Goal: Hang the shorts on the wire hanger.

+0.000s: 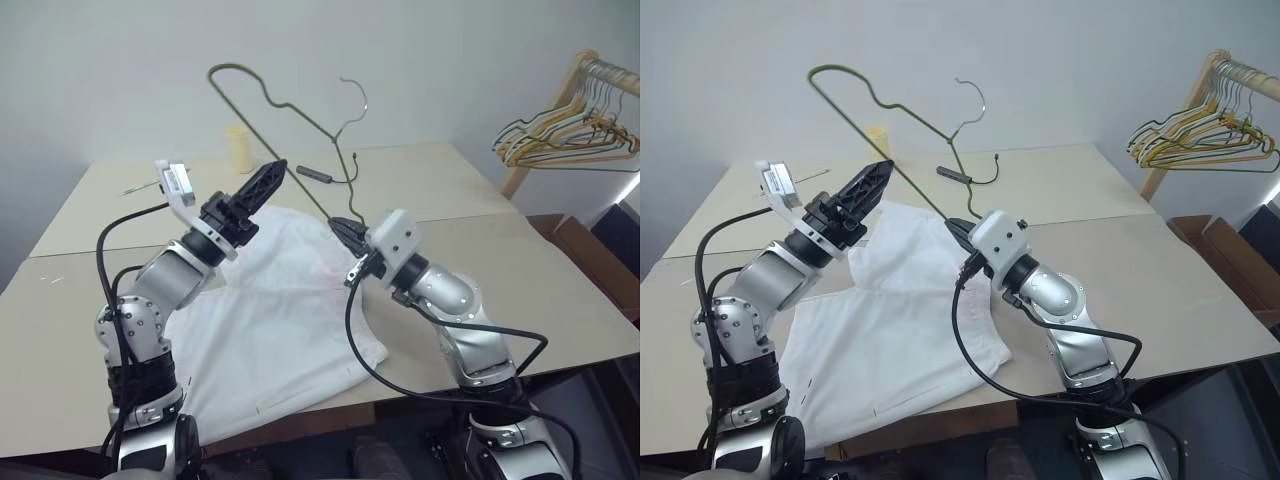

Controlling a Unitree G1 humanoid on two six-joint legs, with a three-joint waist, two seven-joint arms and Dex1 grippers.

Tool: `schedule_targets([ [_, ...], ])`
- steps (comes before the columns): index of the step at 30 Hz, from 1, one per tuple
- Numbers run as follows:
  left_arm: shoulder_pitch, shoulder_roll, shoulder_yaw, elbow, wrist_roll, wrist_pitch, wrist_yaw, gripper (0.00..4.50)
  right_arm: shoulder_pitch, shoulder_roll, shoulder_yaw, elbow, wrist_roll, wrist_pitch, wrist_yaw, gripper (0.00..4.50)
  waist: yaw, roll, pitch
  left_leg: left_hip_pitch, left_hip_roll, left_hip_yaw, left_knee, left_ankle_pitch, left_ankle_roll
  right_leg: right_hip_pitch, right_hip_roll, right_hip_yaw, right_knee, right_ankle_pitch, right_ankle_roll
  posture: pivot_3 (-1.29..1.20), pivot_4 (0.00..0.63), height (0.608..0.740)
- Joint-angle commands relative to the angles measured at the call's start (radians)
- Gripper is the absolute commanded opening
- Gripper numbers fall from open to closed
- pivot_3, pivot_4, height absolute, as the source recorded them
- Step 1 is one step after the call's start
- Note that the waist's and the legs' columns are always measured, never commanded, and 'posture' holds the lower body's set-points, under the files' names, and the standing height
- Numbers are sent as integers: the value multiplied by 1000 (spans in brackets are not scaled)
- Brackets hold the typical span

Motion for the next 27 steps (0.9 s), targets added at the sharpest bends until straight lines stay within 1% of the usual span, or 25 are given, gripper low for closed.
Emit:
schedule_targets([
  [1, -25, 2, -20, -31, 0, -22, 6, 4318, -3, -5, 10, -23, -25, -66, 2, 9, -1, 0, 0, 1, 0, 0, 0, 0, 0, 1, 0, 0, 0, 0, 0, -141, 0, 740],
  [3, -21, 0, -24, -32, 6, -33, 3, 3935, 0, -12, 22, -11, -53, -90, -2, 0, 0, 0, 0, 2, 0, 0, 0, 0, 0, 3, 1, 0, 0, 0, 0, -151, 0, 740],
  [5, -24, 1, -23, -23, 6, -41, 19, 3346, 1, -9, 21, -2, -63, -98, -9, 0, 0, 0, 0, 4, 0, 0, 0, 0, 0, 5, 1, 0, -1, 0, 0, -151, 0, 740],
  [6, -28, 4, -23, -19, 5, -44, 22, 2940, 0, -7, 20, 2, -65, -100, -11, 0, 0, 0, 0, 4, 0, 0, 0, 0, 0, 5, 1, 0, -1, 0, 0, -151, 0, 740],
  [7, -30, 6, -23, -15, 5, -46, 23, 2696, -1, -5, 20, 5, -69, -102, -12, 0, 0, 0, 0, 4, 0, 0, 0, 0, 0, 5, 1, 0, -2, 0, 0, -151, 0, 740],
  [14, -40, -1, -24, -2, 19, -62, 35, 282, -10, 9, 16, 24, -90, -103, -27, 0, 0, 0, 0, 4, 0, 0, 0, 0, 0, 5, 1, 0, -2, 0, 0, -143, 0, 740],
  [15, -40, -1, -25, -1, 22, -63, 34, 11, -11, 12, 15, 25, -91, -99, -29, 0, 0, 0, 0, 4, 0, 0, 0, 0, 0, 5, 1, 0, -2, 0, 0, -143, 0, 740],
  [17, -37, -7, -26, -6, 38, -80, 22, 11, -13, 11, 16, 25, -99, -96, -31, 0, 1, 0, 0, 4, 0, 0, 0, 0, 0, 5, 1, 0, -2, 0, 0, -141, 0, 740],
  [21, -23, -10, -17, -34, 35, -110, -43, 0, -16, -7, 22, 26, -115, -126, -13, 1154, 2, 0, 0, 4, 0, 0, 0, 0, 0, 5, 1, 0, -4, 0, 0, -141, 0, 740],
  [25, -18, 2, -20, -32, 96, -150, -85, 0, -17, -5, 19, 28, -123, -151, -20, 2626, 1, 0, 0, 4, 0, 1, -1, 0, 0, 5, 1, 0, -6, 0, 0, -141, 0, 740],
  [27, -13, 21, -23, -24, 142, -171, -132, 0, -15, -4, 15, 28, -119, -154, -20, 3358, 1, 0, 0, 4, 0, 1, -1, 0, 0, 6, 1, 0, -7, 0, -1, -141, 0, 740],
])
